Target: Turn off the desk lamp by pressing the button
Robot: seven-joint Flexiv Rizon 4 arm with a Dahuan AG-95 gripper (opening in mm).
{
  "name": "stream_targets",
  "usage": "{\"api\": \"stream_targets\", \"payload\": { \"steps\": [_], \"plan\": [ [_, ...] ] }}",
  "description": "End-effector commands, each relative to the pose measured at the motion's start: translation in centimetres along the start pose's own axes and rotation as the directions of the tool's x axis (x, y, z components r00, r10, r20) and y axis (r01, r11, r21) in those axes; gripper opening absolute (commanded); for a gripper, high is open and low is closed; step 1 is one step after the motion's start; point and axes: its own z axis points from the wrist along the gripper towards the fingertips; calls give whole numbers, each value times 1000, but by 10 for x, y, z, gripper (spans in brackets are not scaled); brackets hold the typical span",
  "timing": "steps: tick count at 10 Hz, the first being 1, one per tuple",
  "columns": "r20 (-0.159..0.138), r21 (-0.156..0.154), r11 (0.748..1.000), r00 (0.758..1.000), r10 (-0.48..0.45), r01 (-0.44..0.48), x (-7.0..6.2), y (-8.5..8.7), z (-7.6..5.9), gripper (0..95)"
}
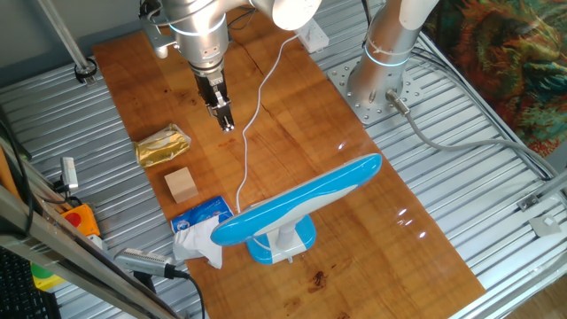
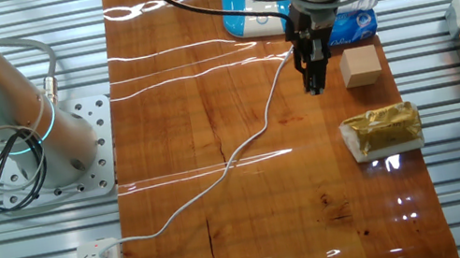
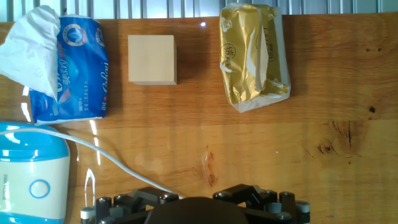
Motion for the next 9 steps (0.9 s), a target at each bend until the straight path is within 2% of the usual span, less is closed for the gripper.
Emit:
{"api": "stream_targets", "payload": {
  "steps": [1,2,3,5,9],
  "plan": [
    [35,-10,998,997,-63,63,0,0,0,0],
    [32,-4,996,995,-90,90,0,0,0,0],
    [33,1,983,983,-182,182,0,0,0,0],
    [45,2,985,984,-171,171,1,-2,-1,0],
    [41,3,987,986,-162,162,1,-3,-1,0]
  ]
}}
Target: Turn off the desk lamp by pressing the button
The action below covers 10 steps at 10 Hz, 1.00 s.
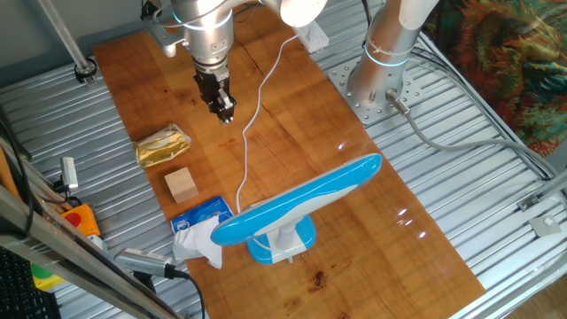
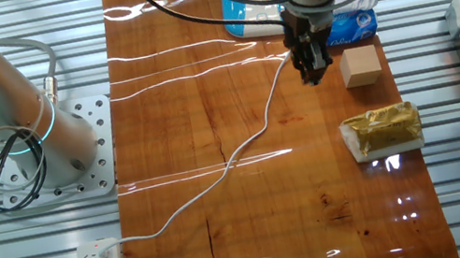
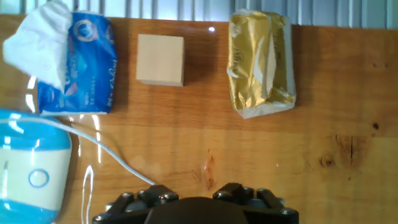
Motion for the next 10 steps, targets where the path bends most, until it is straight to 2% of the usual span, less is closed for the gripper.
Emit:
{"api": "stream_targets", "payload": {
  "steps": [1,5,7,8,9,10],
  "plan": [
    [-9,-1,1000,1000,17,-17,0,0,0,0],
    [-15,-2,1000,1000,2,-2,0,0,0,0],
    [-14,-4,999,999,-46,46,0,0,0,0],
    [-21,-15,977,976,-215,215,-2,3,0,0],
    [-19,-23,918,918,-397,396,-5,13,4,0],
    [-13,-28,852,852,-523,522,-9,25,7,0]
  ]
}}
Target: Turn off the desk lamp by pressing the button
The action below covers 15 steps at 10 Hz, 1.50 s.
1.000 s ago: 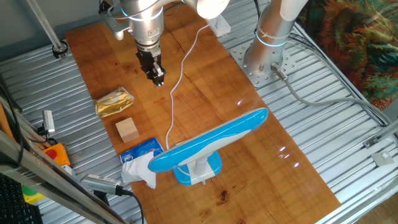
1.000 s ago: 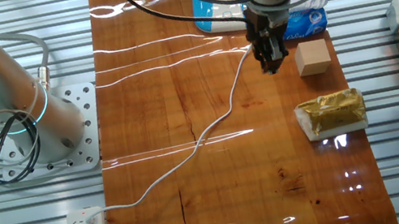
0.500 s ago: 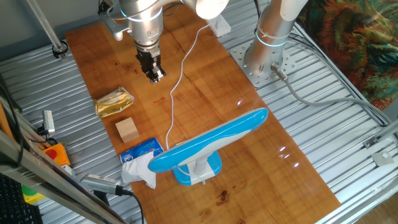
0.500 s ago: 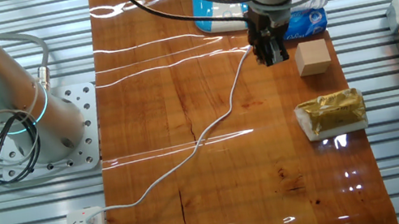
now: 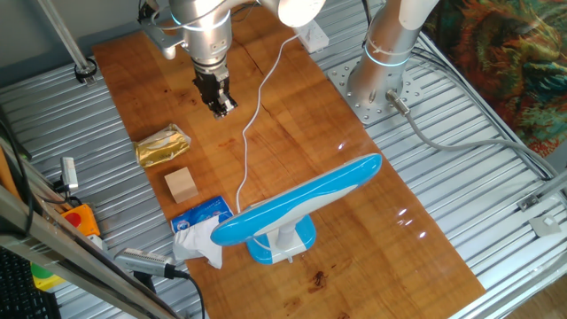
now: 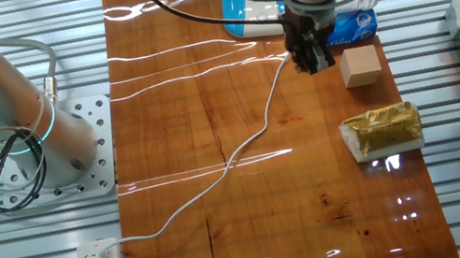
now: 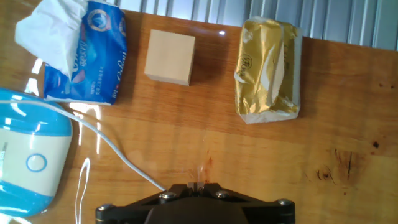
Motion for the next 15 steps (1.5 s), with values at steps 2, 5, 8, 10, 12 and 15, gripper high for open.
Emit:
{"api": "stream_targets", "payload": {
  "steps": [2,5,8,10,12,15],
  "plan": [
    [13,-23,798,798,-603,603,-16,22,13,0],
    [133,-41,562,562,-816,826,-18,22,21,0],
    [144,-52,462,465,-874,885,-20,24,40,0],
    [135,-55,484,486,-863,874,-22,26,55,0],
    [115,-50,485,487,-866,873,-22,27,61,0],
    [113,-49,484,486,-867,874,-22,27,61,0]
  ]
}}
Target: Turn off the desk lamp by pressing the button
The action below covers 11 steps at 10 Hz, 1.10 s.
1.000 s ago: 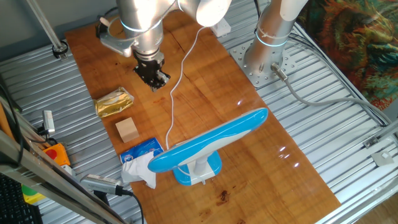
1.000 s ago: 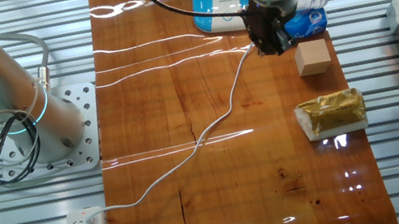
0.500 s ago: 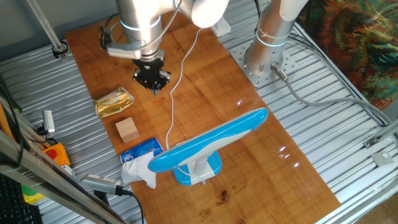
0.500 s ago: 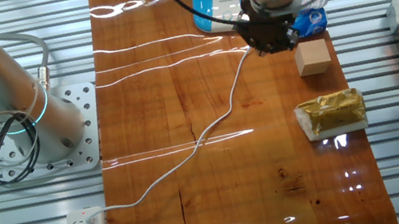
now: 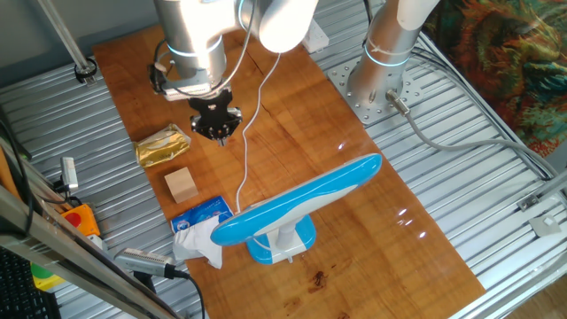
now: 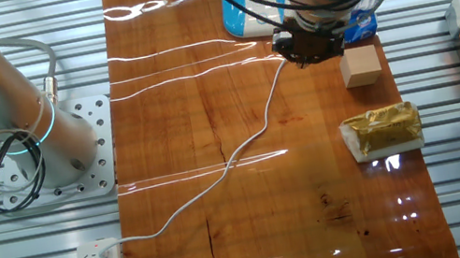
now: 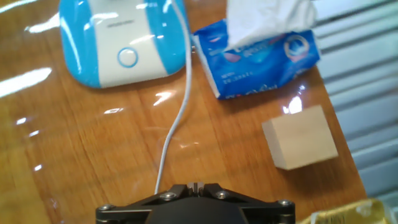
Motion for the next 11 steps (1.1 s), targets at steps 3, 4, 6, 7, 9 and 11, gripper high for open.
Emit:
{"api": "stream_targets", "payload": {
  "steps": [3,4,6,7,9,11],
  "plan": [
    [-15,7,1000,1000,2,-1,-1,0,4,0],
    [-16,9,1000,1000,3,-3,-1,0,3,0],
    [-18,17,1000,1000,2,-2,-1,0,3,0],
    [-21,20,1000,1000,-21,21,-1,0,3,0],
    [-26,18,995,994,-102,103,-1,0,3,0],
    [-31,4,983,982,-184,184,-1,0,3,0]
  ]
}}
